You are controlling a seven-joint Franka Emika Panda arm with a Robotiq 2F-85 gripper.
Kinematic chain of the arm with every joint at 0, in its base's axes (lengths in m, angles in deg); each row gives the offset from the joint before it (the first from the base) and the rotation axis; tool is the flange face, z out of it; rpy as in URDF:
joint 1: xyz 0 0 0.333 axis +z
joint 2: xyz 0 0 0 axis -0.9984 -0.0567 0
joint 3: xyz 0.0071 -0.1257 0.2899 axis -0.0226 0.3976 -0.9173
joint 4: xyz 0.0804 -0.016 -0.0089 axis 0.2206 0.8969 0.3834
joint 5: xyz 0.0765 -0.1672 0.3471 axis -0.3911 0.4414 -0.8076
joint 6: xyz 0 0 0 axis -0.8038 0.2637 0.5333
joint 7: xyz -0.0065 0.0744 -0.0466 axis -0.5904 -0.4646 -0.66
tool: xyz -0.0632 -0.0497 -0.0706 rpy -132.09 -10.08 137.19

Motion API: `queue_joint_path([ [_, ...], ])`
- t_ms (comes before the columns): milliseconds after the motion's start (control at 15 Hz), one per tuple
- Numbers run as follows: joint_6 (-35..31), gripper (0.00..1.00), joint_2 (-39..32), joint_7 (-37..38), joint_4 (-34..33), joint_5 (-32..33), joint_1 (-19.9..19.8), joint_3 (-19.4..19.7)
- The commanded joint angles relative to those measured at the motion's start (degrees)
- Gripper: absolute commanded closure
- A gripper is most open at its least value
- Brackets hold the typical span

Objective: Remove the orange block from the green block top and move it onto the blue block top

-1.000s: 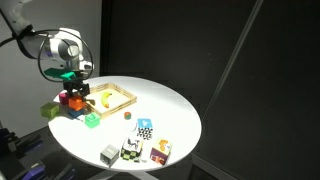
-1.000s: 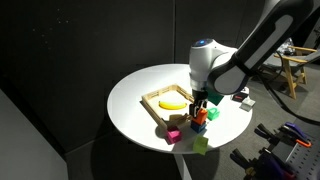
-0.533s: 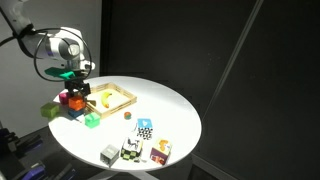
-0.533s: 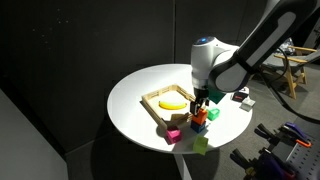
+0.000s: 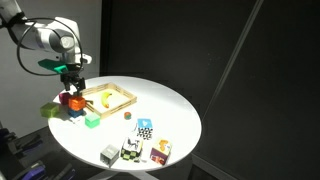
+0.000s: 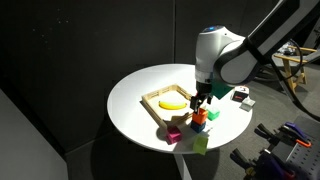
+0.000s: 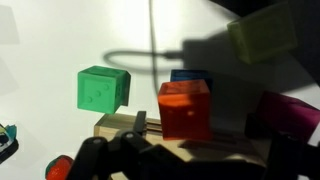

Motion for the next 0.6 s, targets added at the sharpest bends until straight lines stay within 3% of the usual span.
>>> queue_joint_path([
  [0, 2.1, 0.00, 6.8, 0.9, 3.8, -3.7, -1.6, -1.3],
  [533, 7.8, 0.00, 17.9, 7.6, 8.6, -2.7, -4.8, -2.1],
])
